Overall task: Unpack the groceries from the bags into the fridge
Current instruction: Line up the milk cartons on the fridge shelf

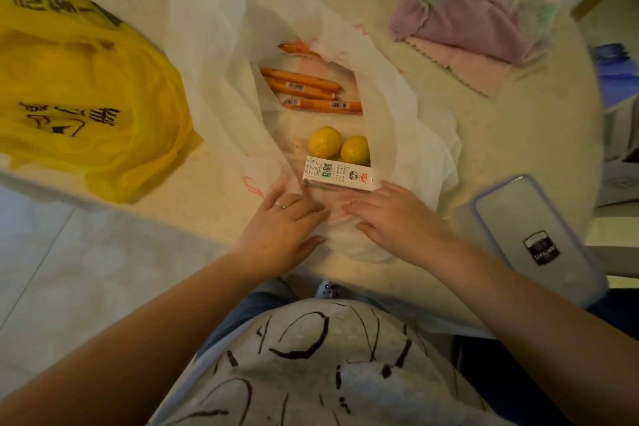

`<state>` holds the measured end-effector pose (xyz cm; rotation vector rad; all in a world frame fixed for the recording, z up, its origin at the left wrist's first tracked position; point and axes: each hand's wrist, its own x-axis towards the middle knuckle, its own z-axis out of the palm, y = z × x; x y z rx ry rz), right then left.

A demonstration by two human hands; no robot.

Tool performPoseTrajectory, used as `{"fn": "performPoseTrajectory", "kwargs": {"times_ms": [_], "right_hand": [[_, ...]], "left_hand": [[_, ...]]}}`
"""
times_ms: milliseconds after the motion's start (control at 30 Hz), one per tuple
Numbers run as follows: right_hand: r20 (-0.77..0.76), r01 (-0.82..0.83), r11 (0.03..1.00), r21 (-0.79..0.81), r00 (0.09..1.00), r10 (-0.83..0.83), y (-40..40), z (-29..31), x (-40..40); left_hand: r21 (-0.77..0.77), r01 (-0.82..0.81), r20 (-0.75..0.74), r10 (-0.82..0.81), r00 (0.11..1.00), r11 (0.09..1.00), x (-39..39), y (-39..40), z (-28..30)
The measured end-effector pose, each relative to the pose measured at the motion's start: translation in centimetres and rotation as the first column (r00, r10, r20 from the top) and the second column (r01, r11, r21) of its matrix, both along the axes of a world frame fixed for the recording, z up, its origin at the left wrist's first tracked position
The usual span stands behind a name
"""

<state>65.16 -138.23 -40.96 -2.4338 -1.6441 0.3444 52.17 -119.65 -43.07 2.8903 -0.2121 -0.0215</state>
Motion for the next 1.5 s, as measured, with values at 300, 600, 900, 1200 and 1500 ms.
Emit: {"fn": "performPoseTrajectory", "kwargs": {"times_ms": [300,600,900,1200,1500], "right_hand": [[0.003,0.167,0.986,-0.031,0.986,-0.167,4.4,0.9,2.0],[0.127,0.372,0.914,-0.16,0.926,-0.355,1.2,-0.3,2.5],[0.023,0.489,0.865,-0.107,0.871,-0.49,1.0,-0.8,2.4],[-0.262,0.491,0.869,0.055,0.847,-0.462,3.1,2.2,2.7],[-0.217,0.373,0.912,0.172,0.917,-0.334,10.9,7.3,4.9]], "left_hand": [[-0.171,-0.183,0.042,0.193,0.98,0.968,5.7,1.2,1.6],[-0.025,-0.126,-0.156,0.121,0.98,0.992,8.2,-0.3,-0.1],[-0.03,-0.119,-0.096,0.116,0.989,0.992,8.8,-0.7,0.1],[-0.337,-0.155,0.093,0.197,0.976,0.929,7.0,1.9,0.8],[-0.464,-0.262,0.079,0.334,0.939,0.846,7.5,8.4,4.8]]}}
